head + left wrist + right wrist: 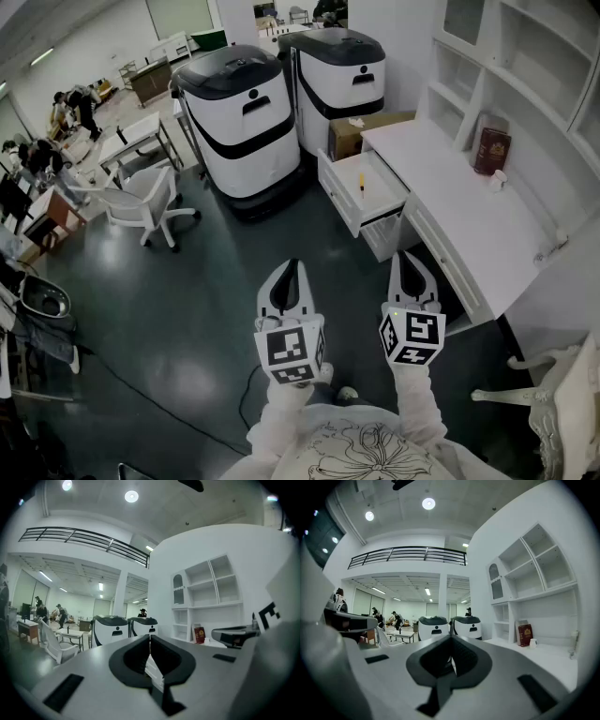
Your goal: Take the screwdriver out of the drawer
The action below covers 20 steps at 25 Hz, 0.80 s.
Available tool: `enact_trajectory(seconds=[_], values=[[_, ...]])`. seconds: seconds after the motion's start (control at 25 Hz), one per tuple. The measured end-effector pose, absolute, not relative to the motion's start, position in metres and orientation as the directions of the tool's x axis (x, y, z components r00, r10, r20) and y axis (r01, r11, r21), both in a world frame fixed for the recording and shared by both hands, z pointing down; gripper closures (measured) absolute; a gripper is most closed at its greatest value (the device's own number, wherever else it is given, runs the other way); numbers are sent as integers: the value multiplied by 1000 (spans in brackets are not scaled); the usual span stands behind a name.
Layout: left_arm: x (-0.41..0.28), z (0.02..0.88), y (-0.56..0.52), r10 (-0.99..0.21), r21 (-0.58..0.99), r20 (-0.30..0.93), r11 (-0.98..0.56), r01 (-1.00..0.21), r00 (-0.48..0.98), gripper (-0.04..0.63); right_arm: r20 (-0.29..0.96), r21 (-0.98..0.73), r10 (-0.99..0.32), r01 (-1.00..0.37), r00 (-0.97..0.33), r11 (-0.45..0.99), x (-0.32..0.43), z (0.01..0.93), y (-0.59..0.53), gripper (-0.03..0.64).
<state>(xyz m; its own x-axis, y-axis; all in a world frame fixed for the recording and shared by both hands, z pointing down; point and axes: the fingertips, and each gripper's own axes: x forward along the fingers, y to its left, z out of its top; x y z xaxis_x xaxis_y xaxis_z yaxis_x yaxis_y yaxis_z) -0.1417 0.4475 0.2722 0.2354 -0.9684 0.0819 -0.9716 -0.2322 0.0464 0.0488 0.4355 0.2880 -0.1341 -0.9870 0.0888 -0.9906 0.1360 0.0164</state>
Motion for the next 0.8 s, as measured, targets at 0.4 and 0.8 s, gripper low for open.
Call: enact_trajectory(seconds=[0.4,0.8], values=[[-148,276,423,-968,54,92,-229,-972,233,586,96,10,-986,-991,-133,135,43,292,414,614],[-159,281,379,-961,62,84,-258,-964,263,584,102,-4,-986,-991,-131,131,27,300,372,613]])
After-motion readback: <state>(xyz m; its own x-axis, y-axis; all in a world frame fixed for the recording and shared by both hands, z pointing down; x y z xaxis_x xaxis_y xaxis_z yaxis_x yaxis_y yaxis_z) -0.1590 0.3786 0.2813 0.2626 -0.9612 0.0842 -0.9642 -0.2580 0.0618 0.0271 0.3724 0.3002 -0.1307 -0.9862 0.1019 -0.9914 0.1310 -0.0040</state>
